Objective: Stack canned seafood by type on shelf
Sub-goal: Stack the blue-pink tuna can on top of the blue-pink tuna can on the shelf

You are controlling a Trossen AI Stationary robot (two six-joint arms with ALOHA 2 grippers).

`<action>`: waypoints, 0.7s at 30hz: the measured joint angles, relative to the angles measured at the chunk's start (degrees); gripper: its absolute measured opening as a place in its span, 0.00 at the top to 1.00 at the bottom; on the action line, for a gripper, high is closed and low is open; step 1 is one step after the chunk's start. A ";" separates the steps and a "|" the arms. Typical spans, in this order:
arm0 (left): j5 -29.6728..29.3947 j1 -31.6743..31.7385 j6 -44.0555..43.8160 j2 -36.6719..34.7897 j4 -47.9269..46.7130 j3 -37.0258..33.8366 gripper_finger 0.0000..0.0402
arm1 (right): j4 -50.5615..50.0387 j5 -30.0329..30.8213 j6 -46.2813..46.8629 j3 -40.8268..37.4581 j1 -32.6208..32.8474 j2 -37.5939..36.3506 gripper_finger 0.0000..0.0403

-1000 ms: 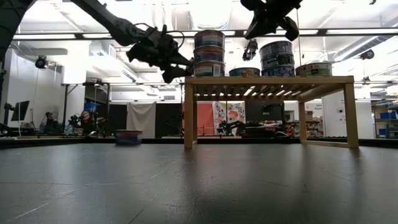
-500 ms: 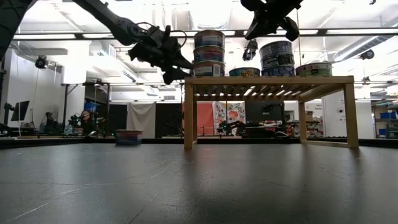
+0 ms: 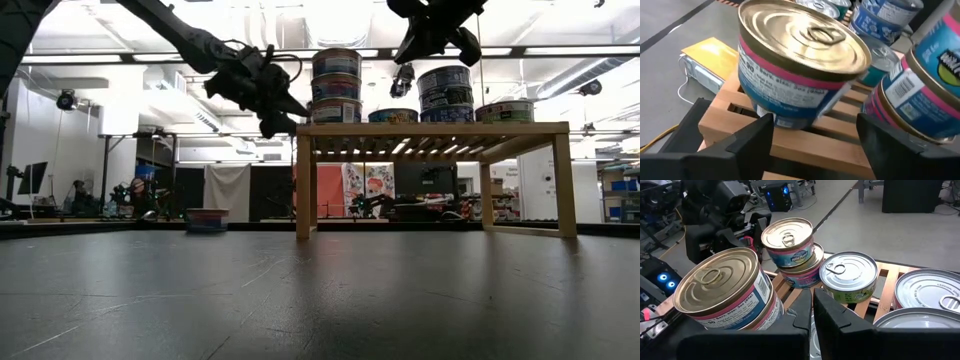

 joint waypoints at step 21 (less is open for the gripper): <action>-3.57 7.87 1.13 -4.94 -15.85 0.00 0.25 | -0.89 -0.24 -0.75 0.00 0.01 -0.02 0.98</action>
